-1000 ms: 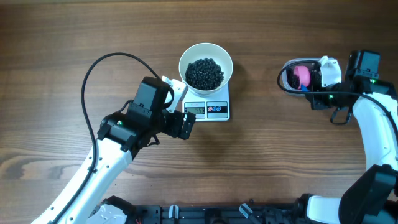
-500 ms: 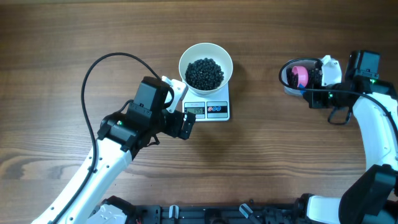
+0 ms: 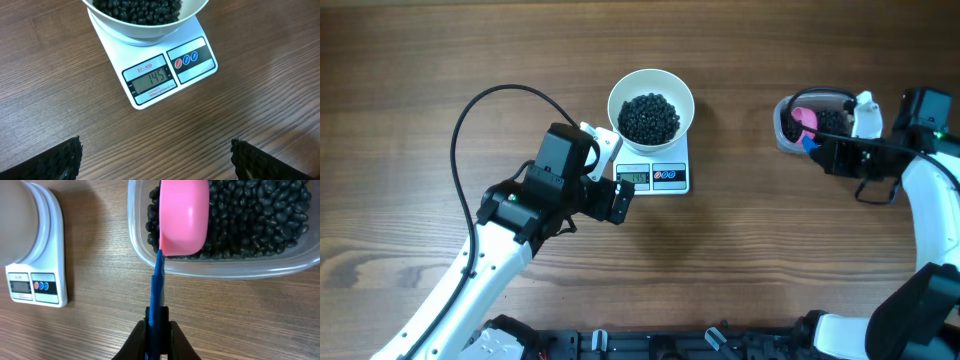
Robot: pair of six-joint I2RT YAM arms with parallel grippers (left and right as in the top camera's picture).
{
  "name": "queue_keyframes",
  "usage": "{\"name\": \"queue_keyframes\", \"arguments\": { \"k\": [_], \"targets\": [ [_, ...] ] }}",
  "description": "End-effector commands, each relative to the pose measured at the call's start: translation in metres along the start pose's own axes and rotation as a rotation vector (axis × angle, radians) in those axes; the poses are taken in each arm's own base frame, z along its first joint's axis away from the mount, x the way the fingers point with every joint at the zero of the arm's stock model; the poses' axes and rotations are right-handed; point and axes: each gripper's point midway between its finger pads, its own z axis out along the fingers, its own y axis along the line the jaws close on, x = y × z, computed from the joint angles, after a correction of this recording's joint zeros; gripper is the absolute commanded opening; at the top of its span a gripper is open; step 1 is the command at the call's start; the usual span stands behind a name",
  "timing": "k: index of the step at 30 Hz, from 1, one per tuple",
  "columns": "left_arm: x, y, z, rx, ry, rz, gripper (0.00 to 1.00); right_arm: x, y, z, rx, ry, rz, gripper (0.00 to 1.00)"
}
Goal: Scoop item into bowl and weigh 150g on scale
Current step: 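Push the scoop down into the black beans with the right gripper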
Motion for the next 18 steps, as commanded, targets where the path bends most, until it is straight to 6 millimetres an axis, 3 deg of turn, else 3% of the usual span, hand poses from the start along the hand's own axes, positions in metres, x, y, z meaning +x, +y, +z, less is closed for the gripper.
{"name": "queue_keyframes", "arguments": {
  "k": [1,18],
  "targets": [
    [-0.007,-0.001,-0.003,-0.005,-0.017,0.003,1.00,0.001,-0.001,0.000,-0.051,-0.007,0.041,0.04],
    [-0.007,-0.001,-0.003,-0.005,-0.017,0.003,1.00,-0.009,0.017,-0.010,-0.239,-0.074,0.083,0.04]
  ]
}}
